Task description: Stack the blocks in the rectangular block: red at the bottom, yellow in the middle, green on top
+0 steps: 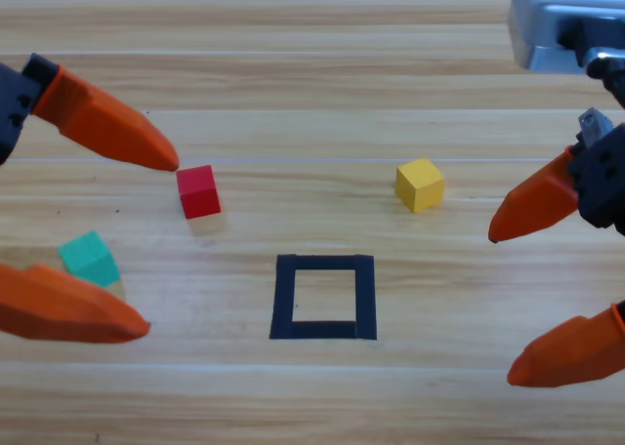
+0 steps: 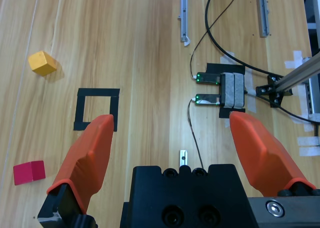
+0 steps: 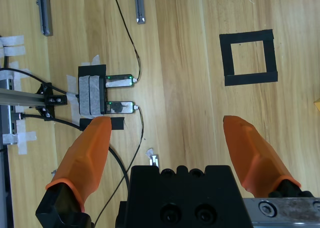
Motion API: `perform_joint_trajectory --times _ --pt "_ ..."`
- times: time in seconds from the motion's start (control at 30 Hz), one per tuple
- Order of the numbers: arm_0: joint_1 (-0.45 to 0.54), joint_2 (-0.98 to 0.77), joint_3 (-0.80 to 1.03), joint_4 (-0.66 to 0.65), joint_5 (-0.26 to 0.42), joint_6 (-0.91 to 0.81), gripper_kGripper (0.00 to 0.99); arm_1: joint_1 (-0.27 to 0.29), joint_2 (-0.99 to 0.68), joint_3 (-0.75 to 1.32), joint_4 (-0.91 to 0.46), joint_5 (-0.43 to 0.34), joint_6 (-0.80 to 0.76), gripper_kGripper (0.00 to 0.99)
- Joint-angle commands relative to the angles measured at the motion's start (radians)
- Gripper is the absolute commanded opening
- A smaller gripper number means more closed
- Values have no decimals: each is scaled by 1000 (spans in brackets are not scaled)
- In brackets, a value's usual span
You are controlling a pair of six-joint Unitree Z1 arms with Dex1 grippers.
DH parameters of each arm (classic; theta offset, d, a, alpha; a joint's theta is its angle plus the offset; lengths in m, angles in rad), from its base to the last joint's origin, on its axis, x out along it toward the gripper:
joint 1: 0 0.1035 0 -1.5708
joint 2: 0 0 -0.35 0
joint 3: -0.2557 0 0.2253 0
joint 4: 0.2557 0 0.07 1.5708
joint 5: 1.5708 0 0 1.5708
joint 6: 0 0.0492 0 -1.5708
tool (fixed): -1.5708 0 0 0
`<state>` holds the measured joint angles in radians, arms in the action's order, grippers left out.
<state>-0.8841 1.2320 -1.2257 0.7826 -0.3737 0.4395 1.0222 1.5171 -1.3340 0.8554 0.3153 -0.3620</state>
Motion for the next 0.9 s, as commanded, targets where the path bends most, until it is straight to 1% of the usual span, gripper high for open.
perform_joint_trajectory --times 0.03,0.17,0.27,0.3,0.37,0.4,0.43,0.47,0.5,0.53,0.57,0.63,0.7,0.73,0.77,0.8,0.83,0.9 --pt "-24 11 26 6 9 -2 990 32 37 29 -27 11 9 983" --pt "-24 7 31 6 15 -4 990 32 37 32 -27 19 14 983" --pt "-24 6 34 6 18 -5 990 32 38 30 -27 27 55 983" --pt "-24 6 34 6 18 -5 990 32 41 27 -32 -4 92 983" --pt "-24 3 38 6 27 -11 990 30 45 27 -64 -142 186 983" --pt "-24 3 41 6 33 -18 990 30 48 27 -85 -226 238 983" --pt "-24 3 41 4 41 -25 990 30 54 24 -107 -326 290 983" --pt "-24 3 43 3 56 -42 990 30 66 18 -122 -414 333 983" --pt "-24 3 43 -3 84 -71 990 30 81 4 -128 -484 376 983" --pt "-24 3 43 -6 88 -79 990 24 101 -10 -128 -515 396 983" --pt "-24 3 43 -8 99 -93 990 10 118 -21 -128 -518 414 983" --pt "-24 0 49 -23 137 -131 990 -21 166 -51 -128 -519 468 982" --pt "-24 -12 63 -45 246 -231 990 -54 222 -86 -128 -525 517 976" --pt "-24 -22 78 -62 276 -286 990 -68 253 -106 -130 -547 538 976" --pt "-23 -26 89 -80 332 -335 990 -73 281 -125 -130 -575 555 976" --pt "-23 -29 92 -86 371 -383 990 -74 316 -148 -128 -607 566 976" --pt "-23 -31 95 -91 435 -446 990 -77 347 -169 -128 -633 578 976" --pt "-23 -28 98 -102 493 -518 990 -99 388 -195 -127 -634 595 976"
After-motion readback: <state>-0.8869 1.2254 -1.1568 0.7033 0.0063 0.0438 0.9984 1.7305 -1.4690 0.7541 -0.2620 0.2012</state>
